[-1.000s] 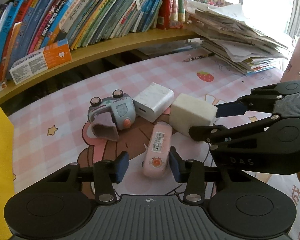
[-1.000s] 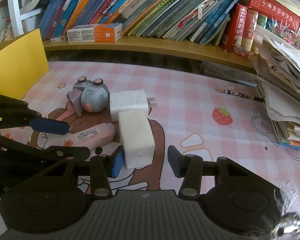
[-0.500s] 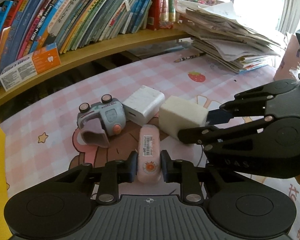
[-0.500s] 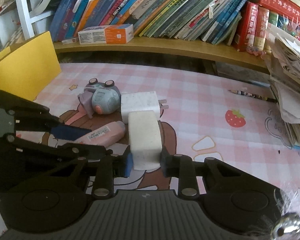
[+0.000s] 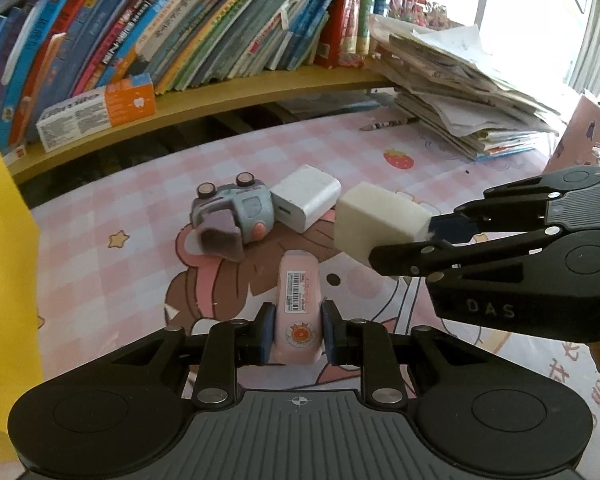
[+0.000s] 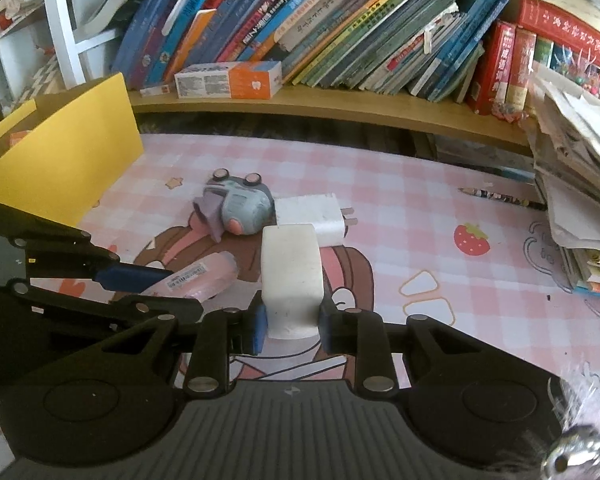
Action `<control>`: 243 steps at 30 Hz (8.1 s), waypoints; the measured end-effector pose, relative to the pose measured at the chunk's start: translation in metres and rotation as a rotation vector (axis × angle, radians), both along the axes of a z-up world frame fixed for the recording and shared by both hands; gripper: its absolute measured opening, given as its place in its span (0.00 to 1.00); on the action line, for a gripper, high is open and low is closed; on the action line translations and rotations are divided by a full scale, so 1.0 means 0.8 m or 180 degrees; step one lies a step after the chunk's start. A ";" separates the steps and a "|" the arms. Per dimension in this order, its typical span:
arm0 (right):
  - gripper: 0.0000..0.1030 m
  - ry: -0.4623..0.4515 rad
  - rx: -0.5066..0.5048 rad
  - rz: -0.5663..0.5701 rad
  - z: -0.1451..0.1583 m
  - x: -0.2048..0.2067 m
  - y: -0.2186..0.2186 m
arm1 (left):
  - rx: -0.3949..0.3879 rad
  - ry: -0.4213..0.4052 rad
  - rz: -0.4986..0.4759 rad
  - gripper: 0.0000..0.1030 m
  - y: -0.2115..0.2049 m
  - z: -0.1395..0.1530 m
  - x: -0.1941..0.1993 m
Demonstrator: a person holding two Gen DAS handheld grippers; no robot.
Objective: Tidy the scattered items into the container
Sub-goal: 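Carry pink case with left gripper while right gripper carries sponge to yellow box, then lower pink case with left gripper while right gripper lowers sponge into yellow box, then open left gripper over the box while right gripper releases the sponge inside, then withdraw both tools from the yellow box toward the grey truck and white charger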
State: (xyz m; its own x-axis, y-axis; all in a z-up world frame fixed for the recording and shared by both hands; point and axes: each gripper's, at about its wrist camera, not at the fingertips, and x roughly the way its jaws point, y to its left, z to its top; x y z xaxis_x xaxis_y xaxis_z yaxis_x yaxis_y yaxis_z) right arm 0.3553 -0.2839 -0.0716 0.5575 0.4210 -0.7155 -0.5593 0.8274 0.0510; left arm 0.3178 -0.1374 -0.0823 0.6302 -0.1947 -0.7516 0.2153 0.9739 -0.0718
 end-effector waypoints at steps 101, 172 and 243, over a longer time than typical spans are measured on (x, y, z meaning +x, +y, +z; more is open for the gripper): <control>0.23 -0.0600 -0.0281 0.0772 0.135 -0.113 0.385 | -0.0160 -0.1130 0.0821 0.22 0.366 0.129 -0.149; 0.45 -0.0347 0.0110 0.0650 0.140 -0.099 0.388 | 0.0350 -0.1307 0.0974 0.55 0.350 0.134 -0.189; 0.95 -0.0502 -0.0059 -0.0362 0.096 -0.209 0.179 | 0.0134 -0.0887 0.1026 0.96 0.213 0.117 -0.243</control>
State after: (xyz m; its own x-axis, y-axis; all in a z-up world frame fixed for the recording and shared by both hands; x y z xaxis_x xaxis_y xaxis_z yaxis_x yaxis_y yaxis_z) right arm 0.1883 -0.1404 0.0052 0.7065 0.3365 -0.6226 -0.4619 0.8858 -0.0455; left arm 0.1233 0.0329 0.0110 0.8340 0.0727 -0.5470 -0.0951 0.9954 -0.0127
